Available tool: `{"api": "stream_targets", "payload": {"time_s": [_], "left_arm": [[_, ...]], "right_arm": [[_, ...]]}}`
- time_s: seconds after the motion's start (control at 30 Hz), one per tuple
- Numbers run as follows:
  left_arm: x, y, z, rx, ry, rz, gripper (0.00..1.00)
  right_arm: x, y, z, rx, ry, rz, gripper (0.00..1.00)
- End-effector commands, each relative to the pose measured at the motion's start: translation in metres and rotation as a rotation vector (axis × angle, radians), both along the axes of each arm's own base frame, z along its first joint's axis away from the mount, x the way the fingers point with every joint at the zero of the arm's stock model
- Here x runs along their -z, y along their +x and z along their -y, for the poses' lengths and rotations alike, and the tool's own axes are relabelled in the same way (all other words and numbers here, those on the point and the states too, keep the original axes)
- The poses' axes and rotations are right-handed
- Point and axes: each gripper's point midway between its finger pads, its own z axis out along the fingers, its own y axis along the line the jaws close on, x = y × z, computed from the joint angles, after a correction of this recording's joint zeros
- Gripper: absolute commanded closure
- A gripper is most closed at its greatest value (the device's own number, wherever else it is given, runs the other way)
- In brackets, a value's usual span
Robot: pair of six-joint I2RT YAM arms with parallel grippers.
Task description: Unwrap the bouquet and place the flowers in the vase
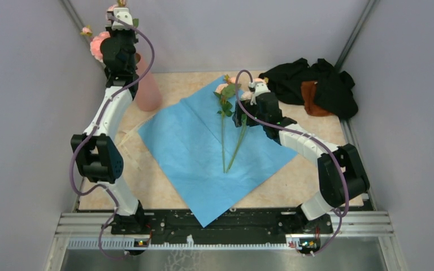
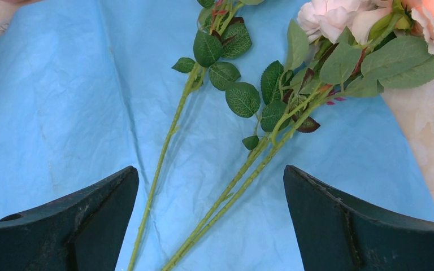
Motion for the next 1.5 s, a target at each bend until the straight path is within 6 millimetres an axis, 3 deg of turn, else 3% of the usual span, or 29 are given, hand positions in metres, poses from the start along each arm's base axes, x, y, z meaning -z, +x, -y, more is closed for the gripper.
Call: {"api": "stream_targets", "payload": {"time_s": [0.0, 0.3, 0.47, 0.57, 0.87, 0.97, 1.07, 1.2, 1.33, 1.47], "left_arm": [[0.032, 0.012, -0.002, 0.013, -0.036, -0.043, 1.0], [0.089, 0.007, -0.004, 0.018, -0.098, -0.125, 1.0], [0.114, -0.002, -0.005, 0.024, -0.129, -0.152, 1.0], [0.118, -0.002, -0.006, 0.014, -0.14, -0.167, 0.99], [0.11, -0.007, 0.004, 0.08, -0.177, -0.176, 0.33], [0.105, -0.011, 0.013, 0.127, -0.188, -0.179, 0.23], [0.097, -0.017, 0.019, 0.156, -0.195, -0.169, 0.21], [0.095, -0.026, 0.033, 0.219, -0.214, -0.205, 0.28], [0.123, -0.035, 0.075, 0.403, -0.253, -0.35, 0.27], [0.163, -0.05, 0.106, 0.446, -0.308, -0.457, 0.27]], "right_arm": [[-0.016, 0.011, -0.001, -0.004, 0.019, 0.06, 0.02], [-0.015, 0.01, -0.001, -0.006, 0.019, 0.057, 0.02], [-0.015, 0.01, -0.003, -0.013, 0.023, 0.054, 0.01], [-0.015, 0.01, -0.003, -0.016, 0.025, 0.053, 0.02], [-0.014, 0.01, -0.004, -0.019, 0.028, 0.051, 0.02], [-0.012, 0.01, -0.005, -0.022, 0.029, 0.047, 0.02], [-0.012, 0.009, -0.005, -0.024, 0.03, 0.047, 0.02], [-0.014, 0.009, -0.004, -0.021, 0.028, 0.05, 0.02], [-0.014, 0.01, -0.005, -0.021, 0.028, 0.051, 0.02], [-0.013, 0.01, -0.005, -0.022, 0.025, 0.046, 0.02]]}}
